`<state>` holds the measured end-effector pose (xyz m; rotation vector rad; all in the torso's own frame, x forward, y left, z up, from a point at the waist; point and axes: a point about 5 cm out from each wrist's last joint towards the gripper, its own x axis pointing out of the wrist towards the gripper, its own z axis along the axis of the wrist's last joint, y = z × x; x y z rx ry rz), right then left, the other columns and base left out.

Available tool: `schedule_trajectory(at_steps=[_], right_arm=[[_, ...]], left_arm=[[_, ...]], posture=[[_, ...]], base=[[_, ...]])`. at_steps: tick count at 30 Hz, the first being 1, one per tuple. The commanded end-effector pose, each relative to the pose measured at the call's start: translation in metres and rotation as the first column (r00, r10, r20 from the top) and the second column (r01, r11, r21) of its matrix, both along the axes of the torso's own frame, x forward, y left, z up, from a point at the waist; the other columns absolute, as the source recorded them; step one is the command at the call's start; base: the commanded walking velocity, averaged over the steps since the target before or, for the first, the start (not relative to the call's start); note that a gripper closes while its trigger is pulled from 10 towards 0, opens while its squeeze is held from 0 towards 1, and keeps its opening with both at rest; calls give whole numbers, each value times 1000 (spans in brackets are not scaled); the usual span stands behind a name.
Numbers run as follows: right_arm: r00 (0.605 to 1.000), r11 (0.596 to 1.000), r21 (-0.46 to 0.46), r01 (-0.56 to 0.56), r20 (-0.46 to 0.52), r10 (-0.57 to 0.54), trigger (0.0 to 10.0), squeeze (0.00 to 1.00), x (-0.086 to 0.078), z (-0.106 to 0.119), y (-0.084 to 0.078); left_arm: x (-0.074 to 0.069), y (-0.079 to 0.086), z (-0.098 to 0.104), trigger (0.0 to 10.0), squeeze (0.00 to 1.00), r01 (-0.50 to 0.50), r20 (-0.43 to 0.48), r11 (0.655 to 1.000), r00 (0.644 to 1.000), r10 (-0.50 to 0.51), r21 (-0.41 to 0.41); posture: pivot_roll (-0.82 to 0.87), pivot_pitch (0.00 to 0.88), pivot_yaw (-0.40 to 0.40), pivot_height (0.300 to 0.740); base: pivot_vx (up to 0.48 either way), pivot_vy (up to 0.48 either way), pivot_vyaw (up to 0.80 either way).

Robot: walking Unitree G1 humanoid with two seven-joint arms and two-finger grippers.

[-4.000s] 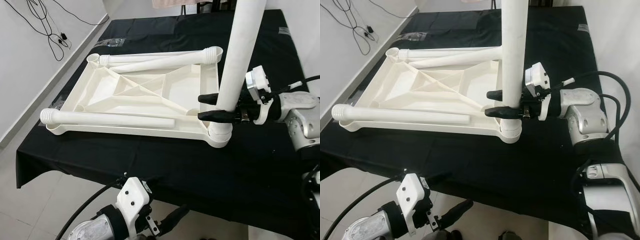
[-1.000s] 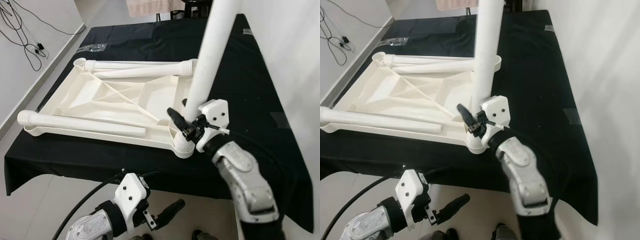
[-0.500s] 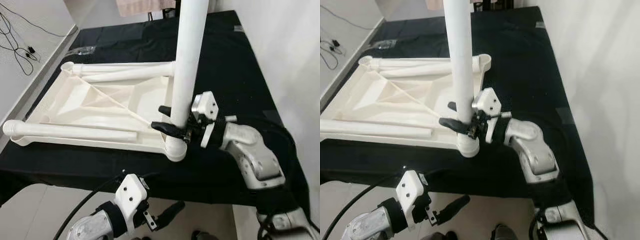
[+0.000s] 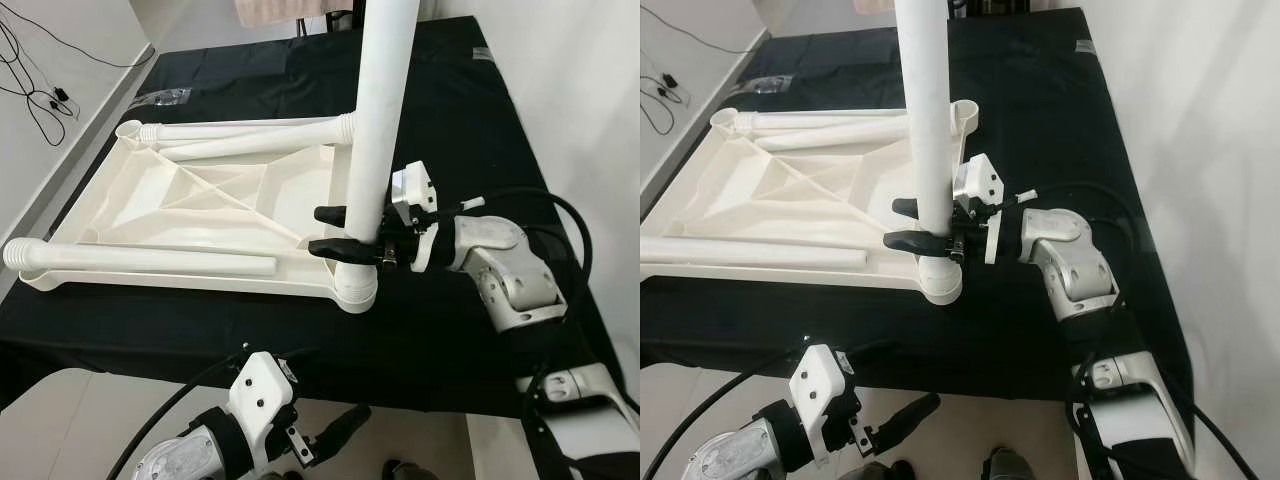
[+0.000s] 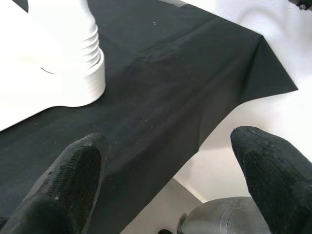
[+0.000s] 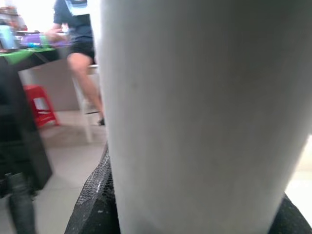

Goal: Building children table

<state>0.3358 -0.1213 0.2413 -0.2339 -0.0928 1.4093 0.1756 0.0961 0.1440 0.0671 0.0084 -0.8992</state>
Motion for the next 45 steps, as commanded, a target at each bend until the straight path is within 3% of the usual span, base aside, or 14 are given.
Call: schedule_trajectory(at_steps=[1, 3, 6, 16, 18, 22, 25, 27, 34, 39, 45], right_arm=[[995, 994, -96, -52, -89, 43, 10000, 0, -1, -21, -1], [993, 983, -159, -95, -86, 82, 10000, 0, 1, -21, -5], [992, 978, -177, -108, -83, 94, 10000, 0, 2, -20, -6], [986, 977, -149, -150, -101, 136, 10000, 0, 8, -12, -5], [986, 966, -207, -155, -92, 139, 10000, 0, 8, -15, -7], [986, 960, -233, -157, -88, 140, 10000, 0, 8, -17, -8], [985, 920, -352, -173, -59, 162, 10000, 0, 7, -19, -10], [986, 912, -375, -167, -45, 161, 10000, 0, 8, -20, -10], [992, 932, -340, -125, -24, 125, 10000, 0, 10, -20, -4], [996, 976, -214, -48, -87, 30, 10000, 0, 5, -28, -2], [993, 987, -160, 21, -115, -40, 10000, 0, 8, -28, -3]], left_arm=[[-4, 3, -2, 10000, 0, 7, -17, 1000, 1000, -6, 23], [-4, 3, -1, 10000, 0, 8, -19, 1000, 1000, -7, 23], [-4, 3, -1, 10000, 0, 8, -20, 1000, 1000, -8, 23], [-4, 4, -1, 10000, 0, 13, -26, 1000, 1000, -12, 26], [-4, 4, -2, 10000, 0, 13, -26, 1000, 1000, -12, 27], [-4, 4, -2, 10000, 0, 13, -26, 1000, 1000, -12, 27], [-4, 4, -2, 10000, 0, 17, -31, 1000, 999, -16, 25], [-4, 4, -2, 10000, 0, 18, -32, 1000, 999, -17, 25], [-3, 4, -2, 10000, 0, 17, -33, 1000, 999, -16, 25], [-2, 4, -3, 10000, 0, 14, -33, 1000, 999, -14, 23], [-1, 4, -3, 10000, 0, 15, -34, 1000, 999, -15, 21]], posture=[[36, 235, 106, 740], [36, 236, 107, 740], [35, 237, 108, 740], [41, 236, 113, 740], [41, 237, 113, 740], [41, 237, 113, 740], [38, 237, 115, 740], [36, 236, 114, 740], [36, 235, 111, 740], [29, 229, 114, 740], [21, 226, 112, 740]], base=[[0, 0, 0], [0, 0, 0], [0, 0, 0], [0, 0, 0], [0, 0, 0], [0, 0, 0], [0, 0, 0], [0, 0, 0], [0, 0, 0], [0, 0, 0], [0, 0, 0]])
